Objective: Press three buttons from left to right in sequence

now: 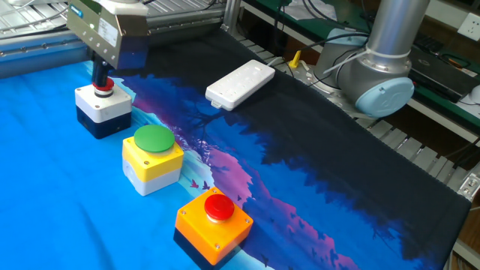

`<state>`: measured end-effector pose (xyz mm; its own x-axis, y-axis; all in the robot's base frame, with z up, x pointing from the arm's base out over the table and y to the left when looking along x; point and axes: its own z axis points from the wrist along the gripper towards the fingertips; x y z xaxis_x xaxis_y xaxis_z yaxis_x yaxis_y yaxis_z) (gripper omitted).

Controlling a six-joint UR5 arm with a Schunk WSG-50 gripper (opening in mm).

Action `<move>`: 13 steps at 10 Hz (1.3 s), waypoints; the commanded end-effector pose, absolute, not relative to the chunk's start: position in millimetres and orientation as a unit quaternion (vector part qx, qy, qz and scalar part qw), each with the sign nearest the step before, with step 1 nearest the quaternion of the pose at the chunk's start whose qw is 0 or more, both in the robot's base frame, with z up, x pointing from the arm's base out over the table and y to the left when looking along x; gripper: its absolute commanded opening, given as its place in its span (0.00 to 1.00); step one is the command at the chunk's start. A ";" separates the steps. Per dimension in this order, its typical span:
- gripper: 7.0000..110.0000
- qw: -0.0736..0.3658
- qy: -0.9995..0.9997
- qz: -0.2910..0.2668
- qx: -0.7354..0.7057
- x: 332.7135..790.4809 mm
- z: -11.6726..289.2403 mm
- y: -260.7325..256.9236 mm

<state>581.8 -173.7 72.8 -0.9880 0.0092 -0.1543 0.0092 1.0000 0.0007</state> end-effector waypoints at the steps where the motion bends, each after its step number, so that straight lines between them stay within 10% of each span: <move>1: 0.00 0.082 0.997 0.004 0.008 590.2 64.7 -173.4; 13: 0.00 0.063 0.996 0.023 0.055 547.8 97.3 -133.5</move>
